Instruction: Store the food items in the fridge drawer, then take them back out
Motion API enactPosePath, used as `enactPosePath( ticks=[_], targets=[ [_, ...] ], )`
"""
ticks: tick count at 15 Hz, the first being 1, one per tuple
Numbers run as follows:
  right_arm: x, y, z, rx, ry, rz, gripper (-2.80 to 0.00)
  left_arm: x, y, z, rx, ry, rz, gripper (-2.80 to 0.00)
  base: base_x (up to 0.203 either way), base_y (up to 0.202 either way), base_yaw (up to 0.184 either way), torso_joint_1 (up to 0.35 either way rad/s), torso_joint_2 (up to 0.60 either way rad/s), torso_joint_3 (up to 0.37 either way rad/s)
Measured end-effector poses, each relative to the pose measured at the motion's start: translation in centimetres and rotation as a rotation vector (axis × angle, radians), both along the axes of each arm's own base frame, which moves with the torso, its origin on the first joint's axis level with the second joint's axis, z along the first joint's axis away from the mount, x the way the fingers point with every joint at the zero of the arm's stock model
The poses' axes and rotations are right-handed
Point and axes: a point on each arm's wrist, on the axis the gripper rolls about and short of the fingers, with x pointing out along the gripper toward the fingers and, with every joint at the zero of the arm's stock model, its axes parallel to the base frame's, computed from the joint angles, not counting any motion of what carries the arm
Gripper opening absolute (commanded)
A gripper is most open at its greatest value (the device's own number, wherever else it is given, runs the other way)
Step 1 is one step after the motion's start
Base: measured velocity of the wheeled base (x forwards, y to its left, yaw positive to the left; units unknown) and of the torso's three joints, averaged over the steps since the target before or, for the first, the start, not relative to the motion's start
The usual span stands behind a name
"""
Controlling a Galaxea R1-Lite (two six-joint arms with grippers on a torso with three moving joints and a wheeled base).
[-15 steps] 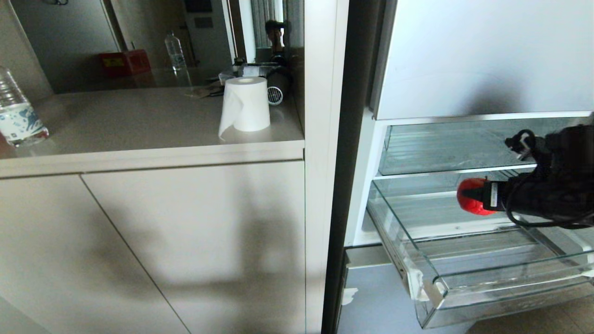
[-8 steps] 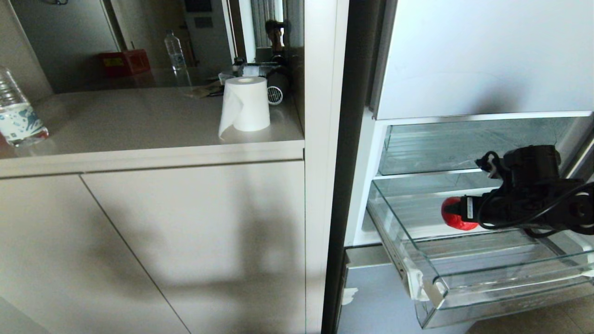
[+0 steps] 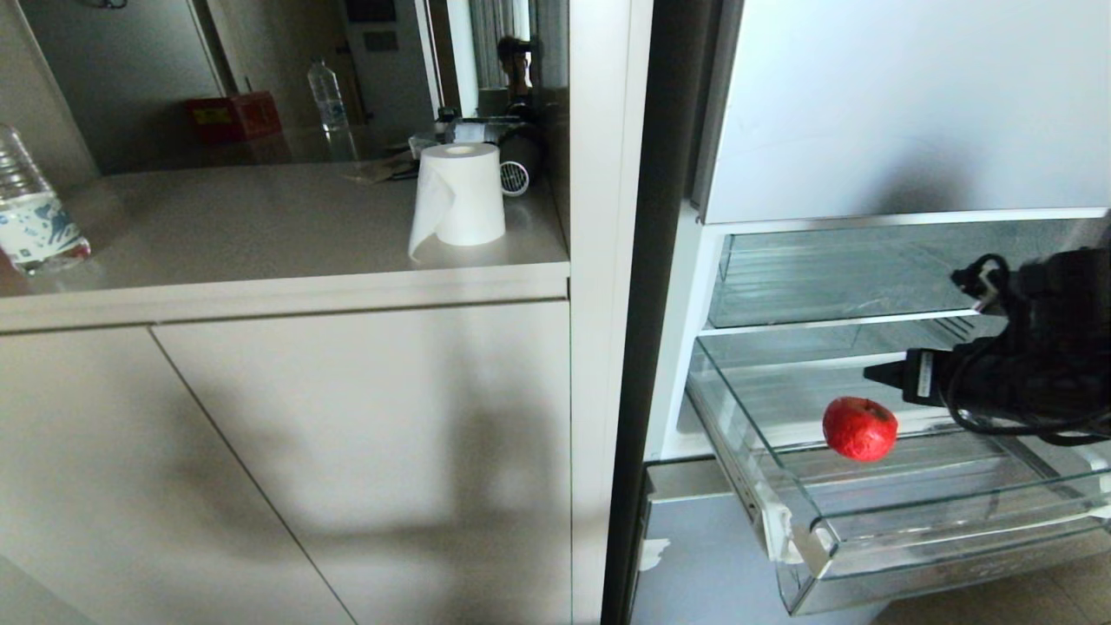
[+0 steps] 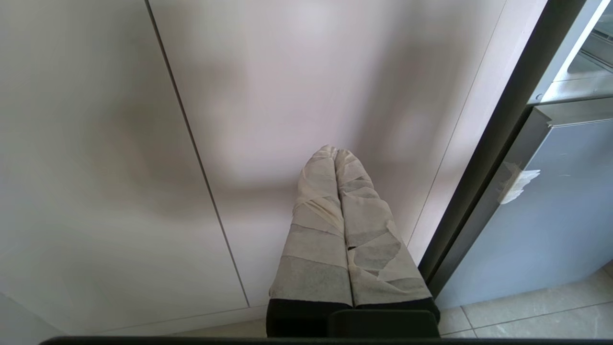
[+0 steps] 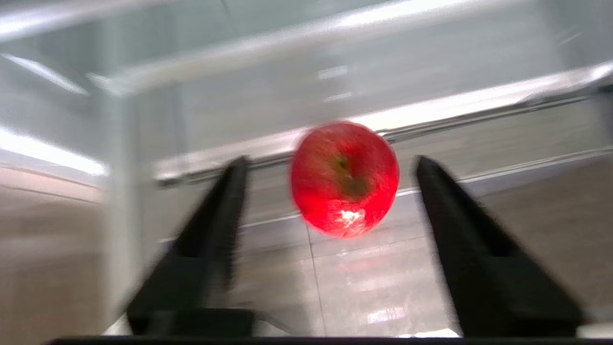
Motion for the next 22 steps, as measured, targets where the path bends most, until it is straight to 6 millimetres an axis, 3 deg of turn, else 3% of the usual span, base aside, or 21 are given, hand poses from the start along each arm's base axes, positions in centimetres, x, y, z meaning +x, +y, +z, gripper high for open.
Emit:
enactPosePath(
  ticks=[3,5,7,10,11,14,18,22],
  targets=[
    [-7.4,0.0,3.2,-0.02,-0.153,0.004,-2.8,0.0,0.0,0.0,0.0,0.0,0.0,-2.8,0.0,0.0,0.0,0.0,0.0,0.0],
    [-13.6,-0.1,3.2,-0.073,-0.246,0.019,-2.8,0.0,0.0,0.0,0.0,0.0,0.0,-2.8,0.0,0.0,0.0,0.0,0.0,0.0],
    [-19.3,0.0,0.5,-0.139,-0.304,0.036,-2.8,0.0,0.0,0.0,0.0,0.0,0.0,-2.8,0.0,0.0,0.0,0.0,0.0,0.0],
    [-25.0,0.1,-6.3,-0.211,-0.308,0.066,-2.8,0.0,0.0,0.0,0.0,0.0,0.0,-2.8,0.0,0.0,0.0,0.0,0.0,0.0],
    [-26.3,0.1,-8.2,-0.223,-0.302,0.074,-2.8,0.0,0.0,0.0,0.0,0.0,0.0,-2.8,0.0,0.0,0.0,0.0,0.0,0.0],
    [-28.9,0.2,-10.8,-0.238,-0.374,0.105,-2.8,0.0,0.0,0.0,0.0,0.0,0.0,-2.8,0.0,0.0,0.0,0.0,0.0,0.0],
    [-30.0,0.3,-11.6,-0.243,-0.466,0.119,-2.8,0.0,0.0,0.0,0.0,0.0,0.0,-2.8,0.0,0.0,0.0,0.0,0.0,0.0],
    [-30.3,0.3,-11.8,-0.242,-0.492,0.115,-2.8,0.0,0.0,0.0,0.0,0.0,0.0,-2.8,-0.002,0.004,-0.155,0.005,0.0,0.003]
  ],
)
